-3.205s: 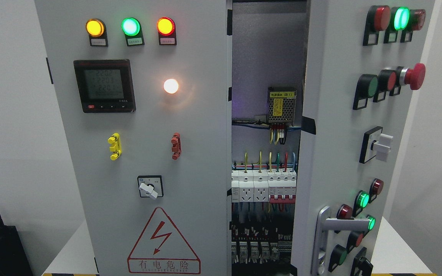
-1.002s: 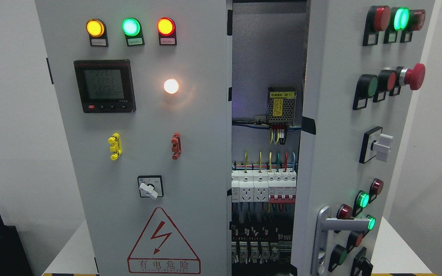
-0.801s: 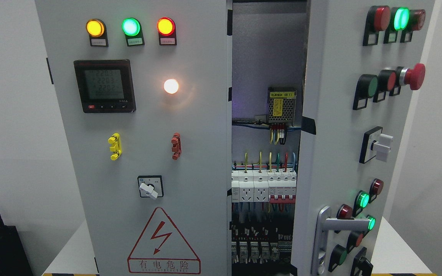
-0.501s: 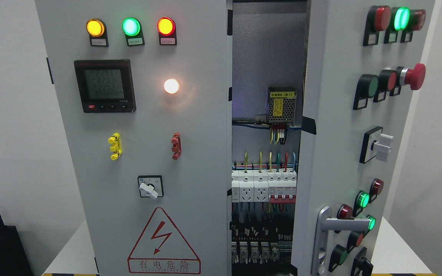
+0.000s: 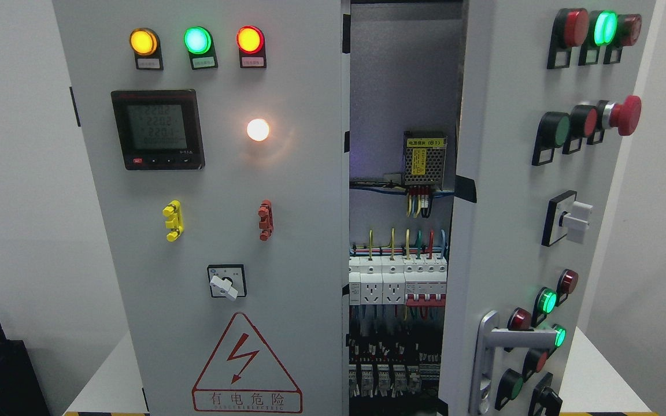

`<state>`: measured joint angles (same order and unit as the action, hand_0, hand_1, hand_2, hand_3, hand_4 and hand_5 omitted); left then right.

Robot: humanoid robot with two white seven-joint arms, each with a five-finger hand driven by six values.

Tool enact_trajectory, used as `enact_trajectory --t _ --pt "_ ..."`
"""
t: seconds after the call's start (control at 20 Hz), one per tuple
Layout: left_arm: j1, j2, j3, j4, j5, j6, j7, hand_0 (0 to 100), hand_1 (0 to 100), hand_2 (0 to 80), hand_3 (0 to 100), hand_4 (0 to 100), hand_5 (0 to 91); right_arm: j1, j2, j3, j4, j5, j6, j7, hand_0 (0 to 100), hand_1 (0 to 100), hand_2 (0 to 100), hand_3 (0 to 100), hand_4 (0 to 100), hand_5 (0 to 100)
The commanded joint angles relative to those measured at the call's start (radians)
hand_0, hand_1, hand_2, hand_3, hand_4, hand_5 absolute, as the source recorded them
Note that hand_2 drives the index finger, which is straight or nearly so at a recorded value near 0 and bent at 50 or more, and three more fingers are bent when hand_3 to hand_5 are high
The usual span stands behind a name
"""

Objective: Open door with both hands

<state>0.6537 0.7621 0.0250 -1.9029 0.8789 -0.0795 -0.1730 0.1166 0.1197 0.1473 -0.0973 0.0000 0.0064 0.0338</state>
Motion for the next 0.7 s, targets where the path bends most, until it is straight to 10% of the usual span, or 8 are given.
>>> enact_trajectory --t 0.0,0.65 --pt "-0.067 0.218 0.015 -0.071 0.120 0.000 0.000 0 0 0.0 0 4 0.0 0.000 0.000 0.000 -0.001 0.011 0.000 0.000 0 0 0 0 0 0" --pt "-0.282 0.379 0.013 -0.114 0.320 0.001 -0.100 0 0 0.0 0 4 0.0 0.000 0.000 0.000 0.001 0.011 0.000 0.000 0 0 0 0 0 0"
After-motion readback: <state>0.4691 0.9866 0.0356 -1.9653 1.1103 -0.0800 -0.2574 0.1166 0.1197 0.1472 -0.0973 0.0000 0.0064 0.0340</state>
